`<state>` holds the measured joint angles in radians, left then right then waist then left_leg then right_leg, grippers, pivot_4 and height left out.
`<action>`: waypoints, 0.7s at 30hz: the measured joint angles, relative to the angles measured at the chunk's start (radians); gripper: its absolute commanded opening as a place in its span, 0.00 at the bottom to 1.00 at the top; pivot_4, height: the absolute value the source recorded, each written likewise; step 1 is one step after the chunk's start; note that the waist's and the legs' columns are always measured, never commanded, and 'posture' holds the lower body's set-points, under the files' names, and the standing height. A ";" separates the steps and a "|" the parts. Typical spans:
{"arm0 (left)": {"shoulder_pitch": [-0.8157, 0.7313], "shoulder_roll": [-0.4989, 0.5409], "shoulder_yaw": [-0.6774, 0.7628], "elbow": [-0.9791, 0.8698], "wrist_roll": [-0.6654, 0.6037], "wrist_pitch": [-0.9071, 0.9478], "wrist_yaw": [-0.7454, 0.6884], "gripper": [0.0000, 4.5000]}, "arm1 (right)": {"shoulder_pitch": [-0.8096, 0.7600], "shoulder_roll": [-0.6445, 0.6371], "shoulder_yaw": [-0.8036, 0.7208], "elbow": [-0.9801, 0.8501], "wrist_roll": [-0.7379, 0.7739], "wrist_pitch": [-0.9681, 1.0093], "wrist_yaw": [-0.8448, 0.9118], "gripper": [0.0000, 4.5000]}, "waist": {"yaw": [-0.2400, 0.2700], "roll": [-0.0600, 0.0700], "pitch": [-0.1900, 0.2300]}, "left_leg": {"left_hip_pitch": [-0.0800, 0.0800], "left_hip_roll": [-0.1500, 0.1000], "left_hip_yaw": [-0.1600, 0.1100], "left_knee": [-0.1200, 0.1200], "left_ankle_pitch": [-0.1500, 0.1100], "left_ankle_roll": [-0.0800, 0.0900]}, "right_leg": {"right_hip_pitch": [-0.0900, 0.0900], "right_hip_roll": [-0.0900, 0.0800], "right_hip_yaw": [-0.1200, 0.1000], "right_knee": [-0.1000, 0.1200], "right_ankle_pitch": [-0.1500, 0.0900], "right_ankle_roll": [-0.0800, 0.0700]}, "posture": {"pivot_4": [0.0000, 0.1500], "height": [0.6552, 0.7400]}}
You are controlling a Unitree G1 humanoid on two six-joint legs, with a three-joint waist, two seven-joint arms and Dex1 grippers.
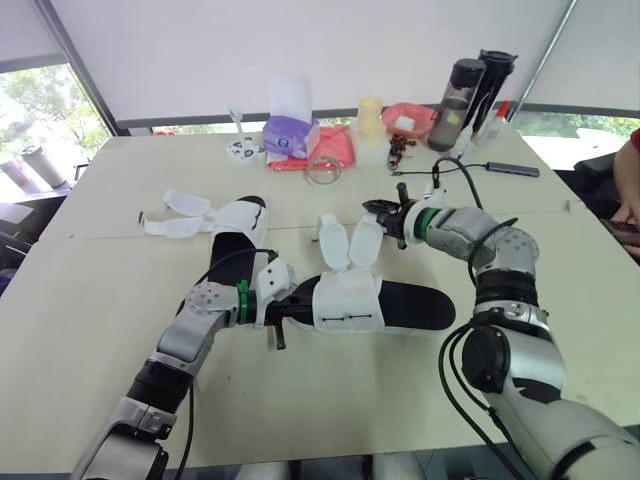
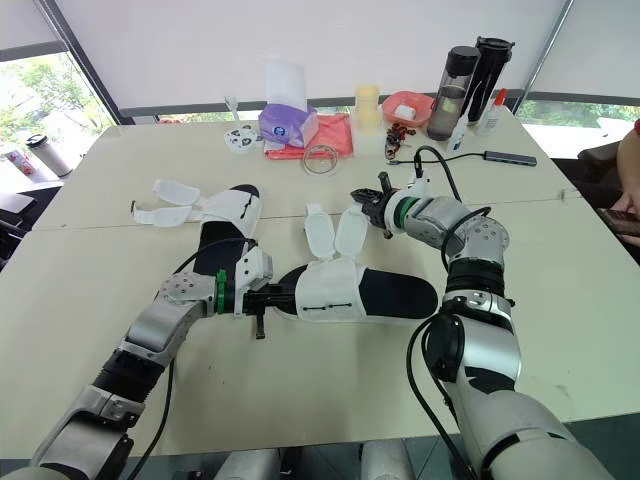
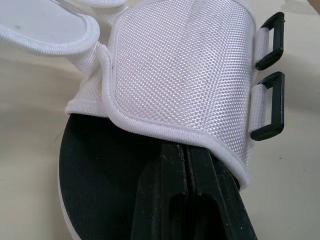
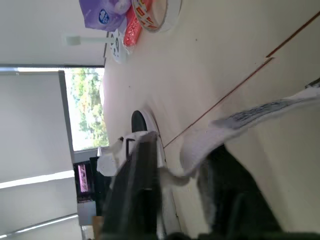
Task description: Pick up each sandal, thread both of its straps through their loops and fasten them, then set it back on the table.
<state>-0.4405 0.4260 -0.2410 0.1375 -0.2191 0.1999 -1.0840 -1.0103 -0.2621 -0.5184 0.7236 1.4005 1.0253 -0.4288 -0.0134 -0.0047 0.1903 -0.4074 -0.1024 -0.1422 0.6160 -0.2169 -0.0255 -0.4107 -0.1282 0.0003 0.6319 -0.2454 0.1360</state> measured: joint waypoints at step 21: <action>0.007 -0.008 0.000 -0.003 0.001 -0.010 0.012 0.00 | 0.346 -0.406 0.747 -0.893 -0.715 -0.298 1.125 0.02 | -0.006 -0.001 -0.001 | 0.000 -0.002 0.000 0.000 -0.001 0.000 | 0.000 0.000 -0.001 -0.001 -0.001 0.002 | 1.00 1.00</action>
<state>-0.4331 0.4183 -0.2408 0.1347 -0.2177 0.1900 -1.0717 -0.6641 -0.6684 0.2287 -0.1698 0.6856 0.7269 0.6962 -0.0191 -0.0057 0.1898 -0.4074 -0.1043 -0.1417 0.6159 -0.2174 -0.0257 -0.4108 -0.1283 -0.0003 0.6306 -0.2464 0.1378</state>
